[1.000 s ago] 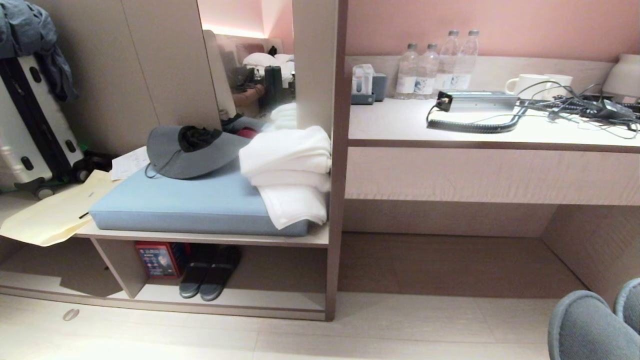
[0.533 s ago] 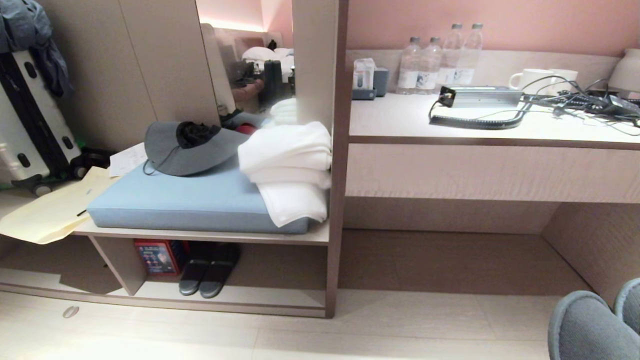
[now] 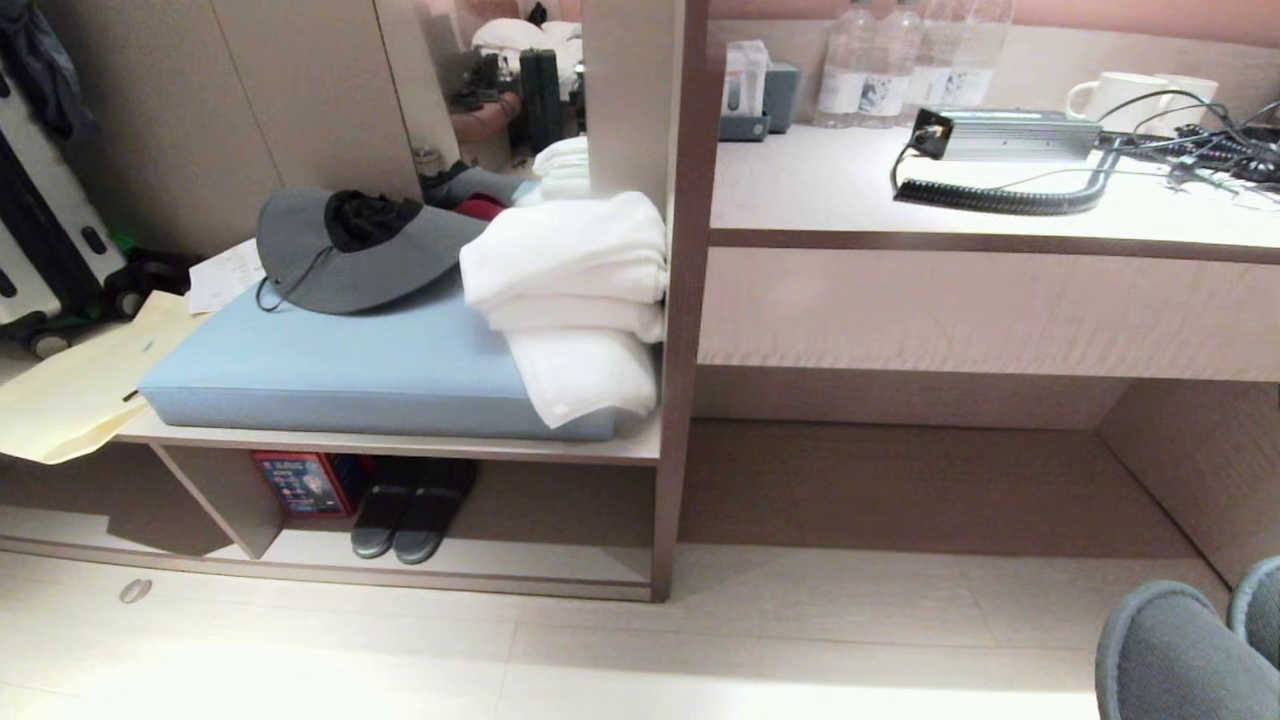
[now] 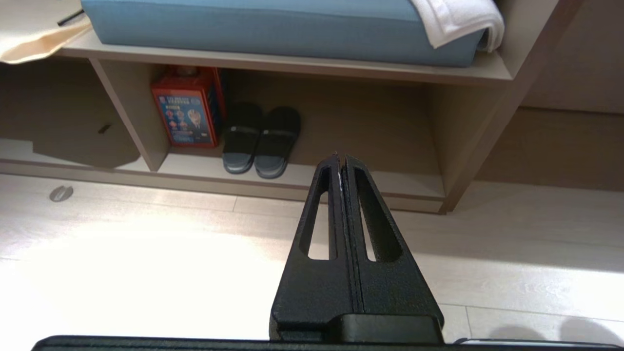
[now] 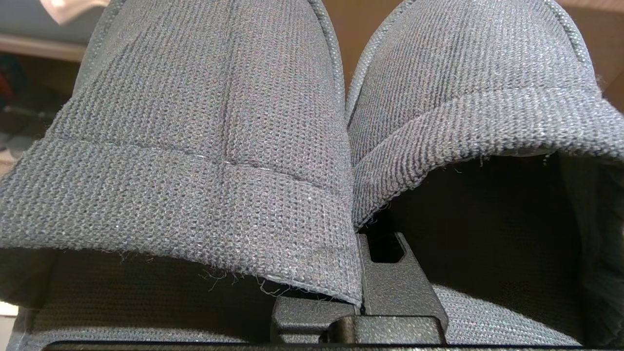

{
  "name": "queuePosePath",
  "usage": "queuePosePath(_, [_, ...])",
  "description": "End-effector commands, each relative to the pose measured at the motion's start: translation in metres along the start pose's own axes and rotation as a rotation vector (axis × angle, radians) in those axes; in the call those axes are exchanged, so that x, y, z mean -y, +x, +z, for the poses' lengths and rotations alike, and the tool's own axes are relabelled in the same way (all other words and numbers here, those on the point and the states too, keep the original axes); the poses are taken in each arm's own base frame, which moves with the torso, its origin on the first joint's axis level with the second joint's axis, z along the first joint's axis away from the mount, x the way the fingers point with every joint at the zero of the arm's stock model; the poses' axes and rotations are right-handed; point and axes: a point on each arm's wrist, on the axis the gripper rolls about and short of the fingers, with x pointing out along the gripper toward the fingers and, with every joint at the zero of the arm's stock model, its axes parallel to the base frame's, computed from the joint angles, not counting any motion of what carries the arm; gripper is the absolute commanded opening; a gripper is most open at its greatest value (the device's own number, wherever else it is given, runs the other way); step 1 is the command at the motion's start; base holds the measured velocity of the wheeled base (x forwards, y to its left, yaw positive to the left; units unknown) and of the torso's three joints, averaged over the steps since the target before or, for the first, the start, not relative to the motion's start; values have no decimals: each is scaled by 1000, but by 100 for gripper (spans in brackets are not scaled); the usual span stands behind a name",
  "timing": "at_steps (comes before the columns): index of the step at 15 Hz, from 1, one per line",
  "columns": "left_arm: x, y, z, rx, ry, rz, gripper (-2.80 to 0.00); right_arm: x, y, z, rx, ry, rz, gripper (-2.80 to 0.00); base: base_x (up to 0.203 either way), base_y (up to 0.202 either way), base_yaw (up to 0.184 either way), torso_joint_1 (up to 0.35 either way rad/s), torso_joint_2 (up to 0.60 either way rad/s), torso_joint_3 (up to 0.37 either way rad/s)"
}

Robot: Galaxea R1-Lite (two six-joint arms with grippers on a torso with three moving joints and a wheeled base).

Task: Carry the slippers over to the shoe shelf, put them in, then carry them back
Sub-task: Place the slippers on the floor

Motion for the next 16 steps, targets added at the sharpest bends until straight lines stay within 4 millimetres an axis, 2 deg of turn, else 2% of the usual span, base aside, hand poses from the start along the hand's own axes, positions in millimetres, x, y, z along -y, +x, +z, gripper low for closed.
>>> queuePosePath(1, [0, 0, 0, 0, -1, 0, -280, 0, 0, 0, 2, -1, 2, -280, 0, 0, 0, 3, 7, -203])
queuePosePath(16, [0, 0, 0, 1, -1, 0, -280, 0, 0, 0, 2, -2, 2, -280, 0, 0, 0, 5, 2, -198])
